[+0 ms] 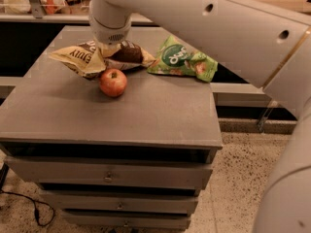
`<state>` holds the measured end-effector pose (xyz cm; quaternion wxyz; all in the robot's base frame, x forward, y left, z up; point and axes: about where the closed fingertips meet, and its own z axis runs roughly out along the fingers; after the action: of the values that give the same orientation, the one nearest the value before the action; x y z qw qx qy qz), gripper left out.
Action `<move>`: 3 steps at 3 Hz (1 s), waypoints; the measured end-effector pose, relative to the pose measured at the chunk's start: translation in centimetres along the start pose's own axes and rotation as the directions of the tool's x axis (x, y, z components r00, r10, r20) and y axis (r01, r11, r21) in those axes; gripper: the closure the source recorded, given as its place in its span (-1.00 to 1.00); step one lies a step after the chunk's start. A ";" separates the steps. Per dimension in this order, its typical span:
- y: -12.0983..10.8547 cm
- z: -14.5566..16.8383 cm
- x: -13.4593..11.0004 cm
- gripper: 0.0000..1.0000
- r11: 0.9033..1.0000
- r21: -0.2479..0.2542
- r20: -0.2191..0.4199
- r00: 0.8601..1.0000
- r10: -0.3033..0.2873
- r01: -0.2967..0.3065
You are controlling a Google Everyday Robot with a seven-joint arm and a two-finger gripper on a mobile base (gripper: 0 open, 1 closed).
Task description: Move brown chip bag near apple
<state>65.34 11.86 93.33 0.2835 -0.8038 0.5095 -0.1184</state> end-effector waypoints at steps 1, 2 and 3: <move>0.0 -0.1 0.0 -0.28 1.000 0.007 0.009 1.000 -0.016 0.016; 0.1 -0.2 0.1 -0.74 1.000 0.014 0.014 1.000 -0.022 0.022; 0.1 -0.3 0.0 -1.00 1.000 0.014 0.014 1.000 -0.023 0.023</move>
Offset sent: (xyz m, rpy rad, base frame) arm -0.0016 -0.0041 0.0014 0.0134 -0.0223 0.0304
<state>65.11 11.73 93.48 0.2914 -0.8084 0.4973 -0.1197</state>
